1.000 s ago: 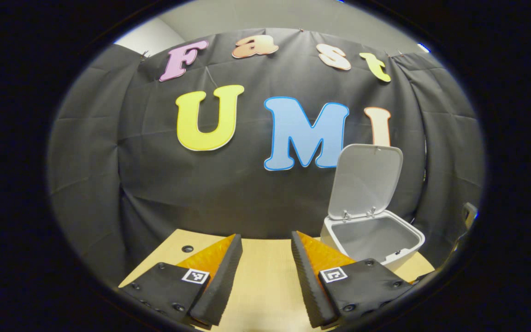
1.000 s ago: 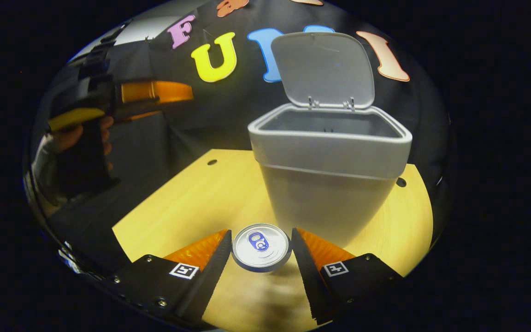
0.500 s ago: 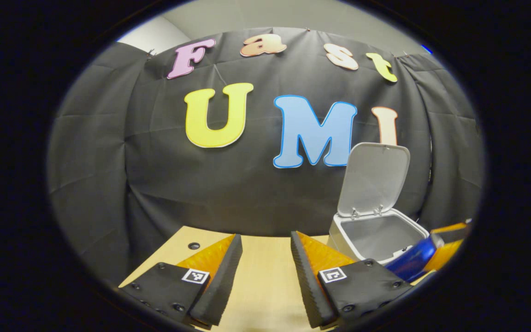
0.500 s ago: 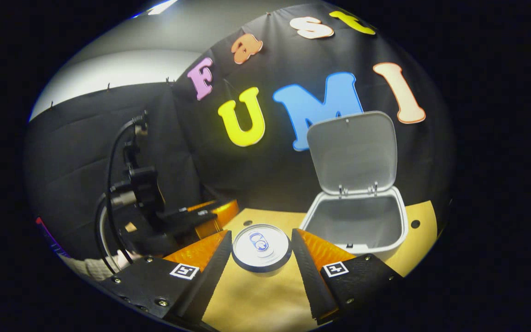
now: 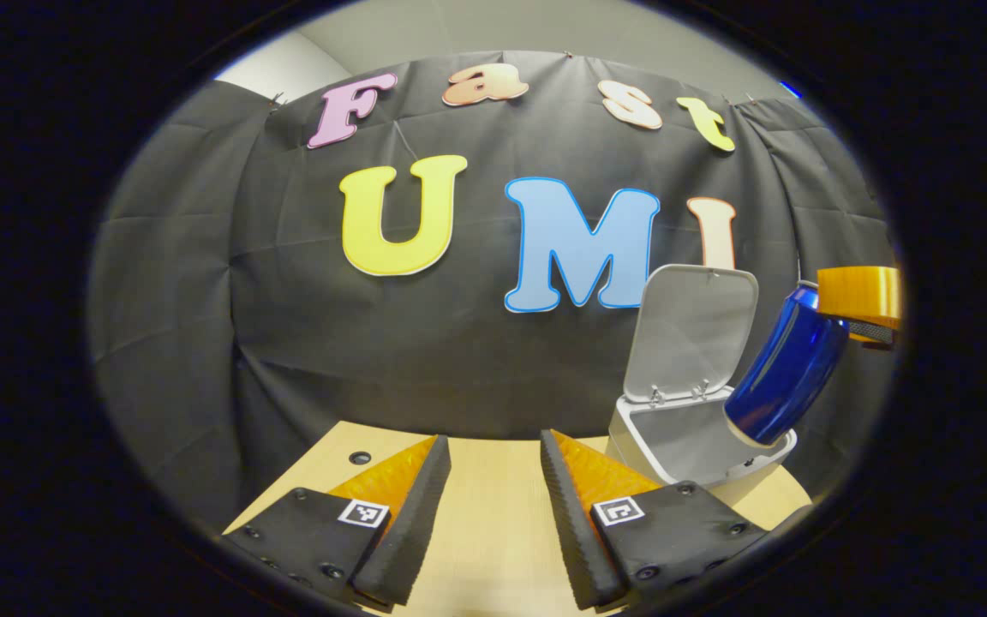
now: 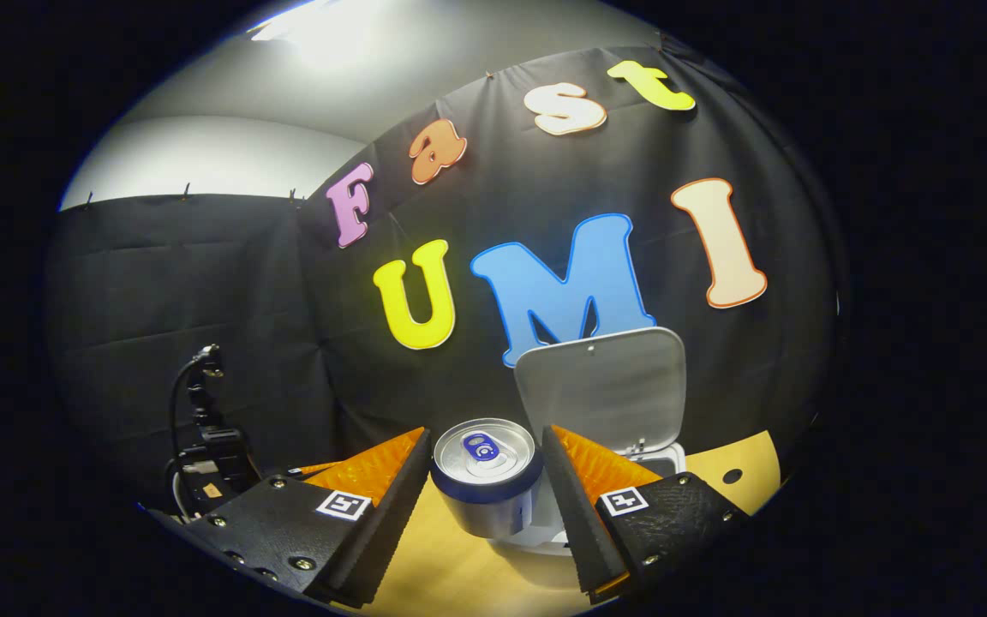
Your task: Press the lid of the desktop garbage bin to open it, pick up the crumpled paper on the desktop and throw it into the bin, then pick up the pop can on the desktop and drop it into the bin, and finally close the garbage bin lid.
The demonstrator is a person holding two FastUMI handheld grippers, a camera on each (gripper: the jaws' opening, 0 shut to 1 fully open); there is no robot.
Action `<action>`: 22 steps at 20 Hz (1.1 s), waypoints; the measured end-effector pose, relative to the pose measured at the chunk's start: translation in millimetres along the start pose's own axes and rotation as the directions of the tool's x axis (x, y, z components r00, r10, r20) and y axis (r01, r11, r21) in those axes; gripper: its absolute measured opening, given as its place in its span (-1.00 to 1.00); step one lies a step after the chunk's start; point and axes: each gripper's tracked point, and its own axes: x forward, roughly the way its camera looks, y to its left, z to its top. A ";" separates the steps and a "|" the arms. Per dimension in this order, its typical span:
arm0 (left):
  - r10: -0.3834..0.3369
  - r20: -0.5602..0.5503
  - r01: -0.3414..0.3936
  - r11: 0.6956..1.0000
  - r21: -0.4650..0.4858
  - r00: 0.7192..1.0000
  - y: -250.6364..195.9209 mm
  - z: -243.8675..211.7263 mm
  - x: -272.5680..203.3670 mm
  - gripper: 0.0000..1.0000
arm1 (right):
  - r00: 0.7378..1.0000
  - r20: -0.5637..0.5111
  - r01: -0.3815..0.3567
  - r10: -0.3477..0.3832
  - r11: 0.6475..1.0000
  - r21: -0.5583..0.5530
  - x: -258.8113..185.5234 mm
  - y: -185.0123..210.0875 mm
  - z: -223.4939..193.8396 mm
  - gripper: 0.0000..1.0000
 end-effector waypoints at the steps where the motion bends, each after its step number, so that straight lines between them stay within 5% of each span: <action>1: -0.002 -0.003 0.002 1.000 -0.002 1.000 -1.5 -1.7 0.2 0.39 | 1.000 -0.004 0.021 -0.021 1.000 -0.006 1.4 -10.5 -2.6 0.65; 11: -0.005 -0.024 0.005 1.000 0.003 1.000 -5.9 -12.4 0.8 0.39 | 0.980 -0.106 0.164 -0.170 0.984 -0.065 15.2 -79.2 -57.5 0.65; 22: 0.015 -0.041 -0.016 1.000 -0.002 0.999 0.5 -22.2 2.7 0.39 | 0.945 -0.228 0.225 -0.235 0.972 -0.068 26.6 -103.7 -121.8 0.65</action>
